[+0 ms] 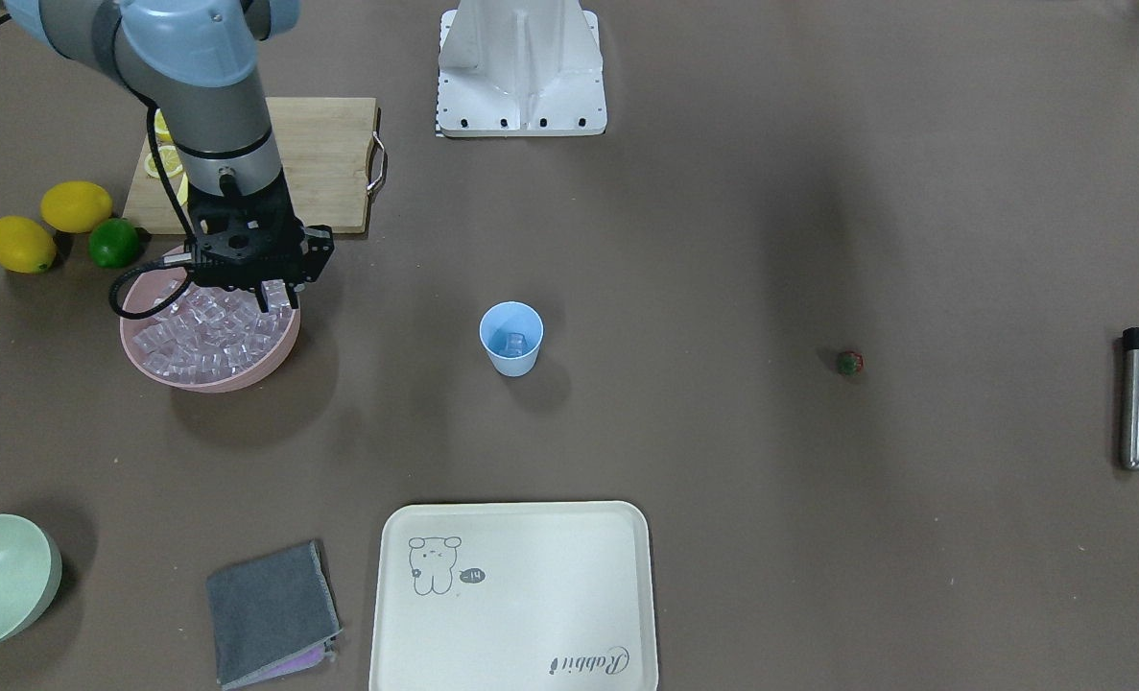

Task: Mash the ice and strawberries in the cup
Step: 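Carry the ice to the light-blue cup and open the right gripper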

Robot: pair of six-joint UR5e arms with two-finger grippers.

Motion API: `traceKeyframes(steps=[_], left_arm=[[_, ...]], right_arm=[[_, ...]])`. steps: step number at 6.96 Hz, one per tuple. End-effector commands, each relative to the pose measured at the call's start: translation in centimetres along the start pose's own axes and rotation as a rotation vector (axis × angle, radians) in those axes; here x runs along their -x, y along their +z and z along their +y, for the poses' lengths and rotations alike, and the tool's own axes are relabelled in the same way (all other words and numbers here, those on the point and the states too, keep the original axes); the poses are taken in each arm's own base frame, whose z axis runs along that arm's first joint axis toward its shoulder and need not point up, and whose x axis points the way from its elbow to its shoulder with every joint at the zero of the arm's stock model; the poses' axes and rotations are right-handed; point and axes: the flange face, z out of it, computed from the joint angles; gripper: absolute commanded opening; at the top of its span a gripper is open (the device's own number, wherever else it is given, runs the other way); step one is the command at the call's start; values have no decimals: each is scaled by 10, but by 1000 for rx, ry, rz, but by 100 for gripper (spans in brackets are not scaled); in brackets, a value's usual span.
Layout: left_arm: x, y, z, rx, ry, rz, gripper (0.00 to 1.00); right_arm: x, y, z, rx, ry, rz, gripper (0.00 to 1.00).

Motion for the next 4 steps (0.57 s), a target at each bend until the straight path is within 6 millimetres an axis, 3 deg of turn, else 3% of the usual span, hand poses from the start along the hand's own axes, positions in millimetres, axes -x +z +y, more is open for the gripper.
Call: traceKeyframes(steps=[1, 4], left_arm=[[1, 0, 0, 1, -1, -1, 98], [-5, -3, -7, -6, 7, -5, 98]], right_arm=[[91, -14, -26, 13, 128, -23, 0], [191, -8, -48, 8, 241, -18, 0]])
